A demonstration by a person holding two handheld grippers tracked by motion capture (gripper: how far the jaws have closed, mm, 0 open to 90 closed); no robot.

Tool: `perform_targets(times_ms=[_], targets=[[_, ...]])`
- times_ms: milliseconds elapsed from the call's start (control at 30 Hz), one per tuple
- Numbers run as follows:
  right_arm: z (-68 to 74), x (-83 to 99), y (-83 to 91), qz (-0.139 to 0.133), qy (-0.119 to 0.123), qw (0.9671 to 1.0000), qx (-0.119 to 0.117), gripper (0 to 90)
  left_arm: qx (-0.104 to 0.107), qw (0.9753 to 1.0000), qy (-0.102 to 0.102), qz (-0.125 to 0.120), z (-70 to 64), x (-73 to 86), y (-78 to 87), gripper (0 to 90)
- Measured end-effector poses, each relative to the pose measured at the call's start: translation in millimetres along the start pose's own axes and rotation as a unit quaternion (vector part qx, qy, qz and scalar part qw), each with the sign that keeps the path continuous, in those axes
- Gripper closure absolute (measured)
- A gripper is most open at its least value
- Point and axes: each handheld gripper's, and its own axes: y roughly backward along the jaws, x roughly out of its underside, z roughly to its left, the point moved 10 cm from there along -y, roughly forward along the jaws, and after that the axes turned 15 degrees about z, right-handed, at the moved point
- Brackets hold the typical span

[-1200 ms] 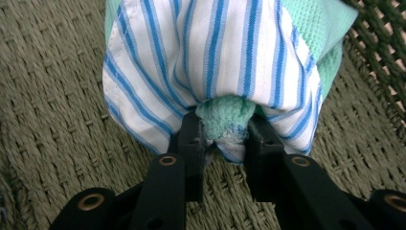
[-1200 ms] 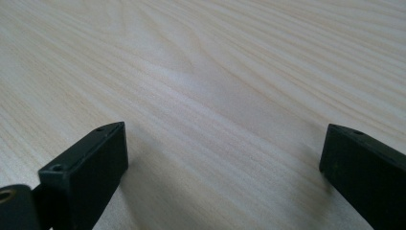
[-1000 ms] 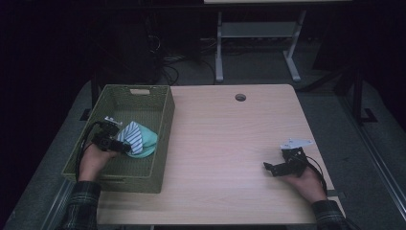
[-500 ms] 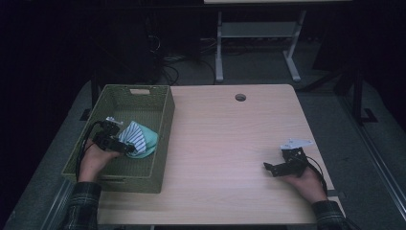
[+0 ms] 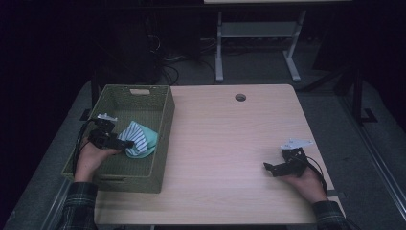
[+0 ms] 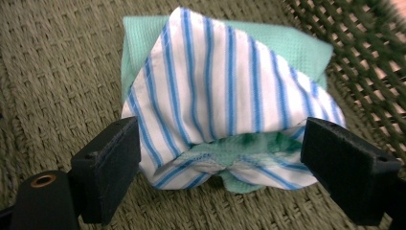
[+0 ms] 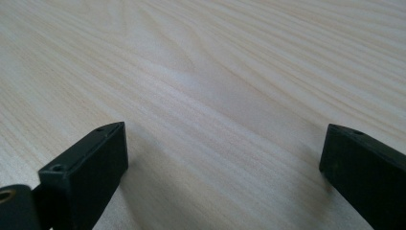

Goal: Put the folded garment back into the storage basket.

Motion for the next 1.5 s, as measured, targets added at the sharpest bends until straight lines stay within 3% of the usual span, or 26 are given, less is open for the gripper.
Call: perform_targets(times_ms=[433,633,1033,1267,1500], targets=[[0.0,0.0,0.0,0.000,0.000,1.0000,0.000,2.2,0.004,0.9993,-0.014,-0.033,-18.2,-15.2,32.2,13.3],[0.0,0.0,0.0,0.000,0.000,1.0000,0.000,2.2,0.018,0.9986,-0.015,-0.048,-32.7,-24.9,44.0,13.3],[0.0,0.0,0.0,0.000,0.000,1.0000,0.000,2.2,0.037,0.9961,-0.035,-0.072,-70.7,-49.7,58.9,13.9],[0.0,0.0,0.0,0.000,0.000,1.0000,0.000,2.2,0.046,0.9941,-0.058,-0.079,-93.8,-63.3,63.8,13.9],[0.0,0.0,0.0,0.000,0.000,1.0000,0.000,2.2,0.058,0.9906,-0.080,-0.095,-122.5,-77.2,66.5,13.8]])
